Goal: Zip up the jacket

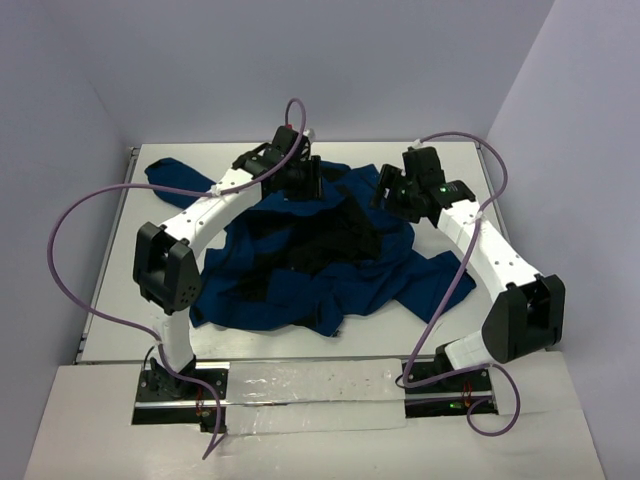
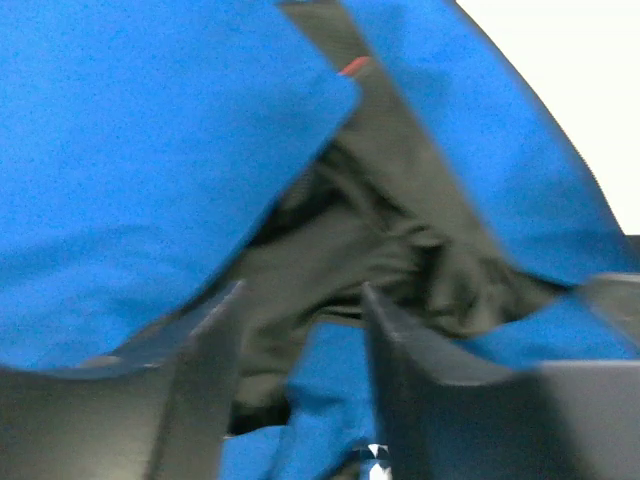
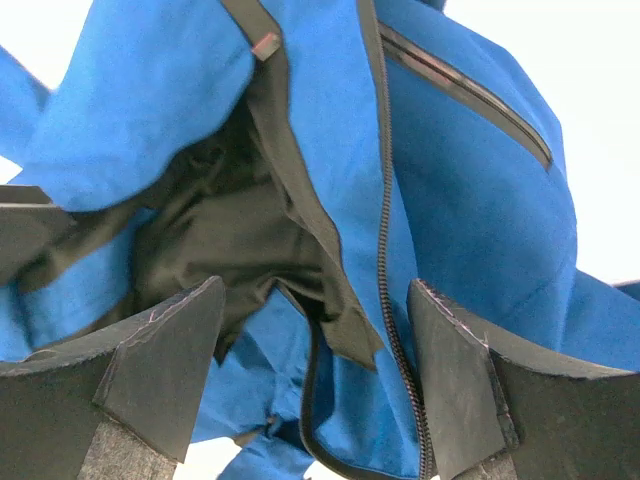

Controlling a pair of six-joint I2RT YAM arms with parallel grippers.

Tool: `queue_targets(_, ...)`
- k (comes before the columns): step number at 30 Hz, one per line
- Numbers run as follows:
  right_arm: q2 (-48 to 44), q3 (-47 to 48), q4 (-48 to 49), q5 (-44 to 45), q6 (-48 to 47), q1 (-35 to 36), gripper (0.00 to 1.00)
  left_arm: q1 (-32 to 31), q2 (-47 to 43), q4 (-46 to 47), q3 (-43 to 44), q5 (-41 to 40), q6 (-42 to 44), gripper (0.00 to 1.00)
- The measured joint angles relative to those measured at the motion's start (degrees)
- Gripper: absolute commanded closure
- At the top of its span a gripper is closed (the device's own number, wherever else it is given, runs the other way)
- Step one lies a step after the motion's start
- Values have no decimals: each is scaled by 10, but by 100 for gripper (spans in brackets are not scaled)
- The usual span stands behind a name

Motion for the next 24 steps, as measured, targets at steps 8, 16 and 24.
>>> queue_targets(8, 6, 70, 10, 0, 0, -1, 19, 0, -2, -34, 4, -109, 59, 1)
queue_targets(16, 25, 112, 18, 21, -7, -2, 19, -10, -23, -23, -15, -171, 135, 1)
queue_targets(24, 17, 104, 16, 39, -8, -12, 19, -43, 0, -19, -6, -180, 194, 1)
